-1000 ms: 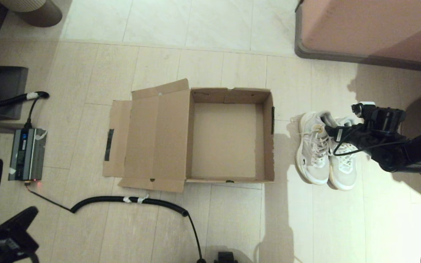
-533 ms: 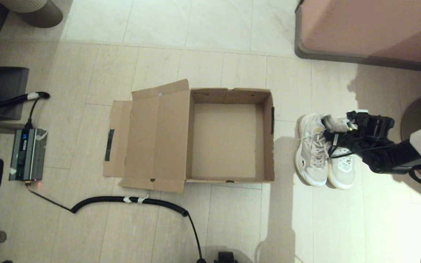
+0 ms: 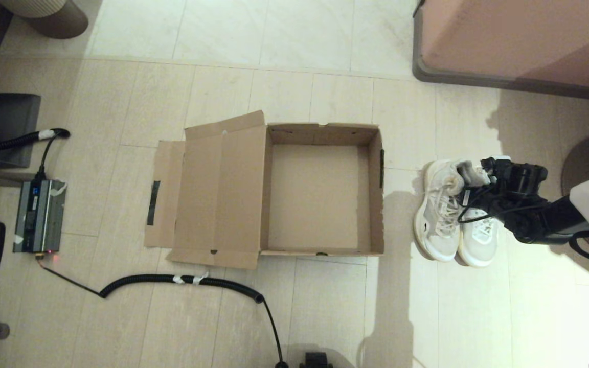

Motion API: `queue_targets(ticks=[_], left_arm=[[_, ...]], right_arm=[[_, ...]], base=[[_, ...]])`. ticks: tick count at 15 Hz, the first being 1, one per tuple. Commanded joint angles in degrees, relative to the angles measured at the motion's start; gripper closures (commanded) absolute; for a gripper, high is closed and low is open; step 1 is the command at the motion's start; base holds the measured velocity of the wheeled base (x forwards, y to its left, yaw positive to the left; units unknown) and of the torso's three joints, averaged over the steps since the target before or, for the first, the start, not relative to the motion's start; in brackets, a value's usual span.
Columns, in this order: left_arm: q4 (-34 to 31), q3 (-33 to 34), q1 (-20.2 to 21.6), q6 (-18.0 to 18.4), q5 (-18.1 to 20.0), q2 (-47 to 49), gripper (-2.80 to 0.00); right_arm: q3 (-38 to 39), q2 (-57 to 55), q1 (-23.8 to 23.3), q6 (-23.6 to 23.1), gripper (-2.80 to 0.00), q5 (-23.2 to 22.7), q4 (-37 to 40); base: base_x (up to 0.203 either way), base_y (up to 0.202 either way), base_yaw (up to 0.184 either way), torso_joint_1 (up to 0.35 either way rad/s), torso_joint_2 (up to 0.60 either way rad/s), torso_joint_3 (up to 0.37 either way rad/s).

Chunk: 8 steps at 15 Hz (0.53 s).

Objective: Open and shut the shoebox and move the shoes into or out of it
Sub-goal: Put the shoes into the shoe box

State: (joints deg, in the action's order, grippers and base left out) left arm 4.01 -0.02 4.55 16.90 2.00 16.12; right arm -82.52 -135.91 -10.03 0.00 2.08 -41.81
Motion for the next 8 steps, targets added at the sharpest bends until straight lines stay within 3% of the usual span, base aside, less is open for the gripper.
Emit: queue_targets(ticks=[1, 4, 8], left_arm=[[-0.22, 0.46, 0.02, 1.9, -0.18, -0.03, 0.0], [-0.73, 0.29, 1.35, 1.16, -0.39, 2.84, 0.0], [-0.75, 0.45, 0.75, -2.54, 2.57, -0.03, 0.0]], right_arm=[[0.5, 2.75, 0.05, 0.47, 0.0, 0.02, -0.42], [3.22, 8.82, 0.82, 3.48, 0.0, -0.16, 2.93], [5.07, 16.58, 2.56, 7.81, 0.0, -0.32, 8.56]], base=[[0.0, 0.0, 0.0, 0.0, 0.0, 0.0], [0.0, 0.0, 0.0, 0.0, 0.0, 0.0], [0.0, 0.0, 0.0, 0.0, 0.0, 0.0]])
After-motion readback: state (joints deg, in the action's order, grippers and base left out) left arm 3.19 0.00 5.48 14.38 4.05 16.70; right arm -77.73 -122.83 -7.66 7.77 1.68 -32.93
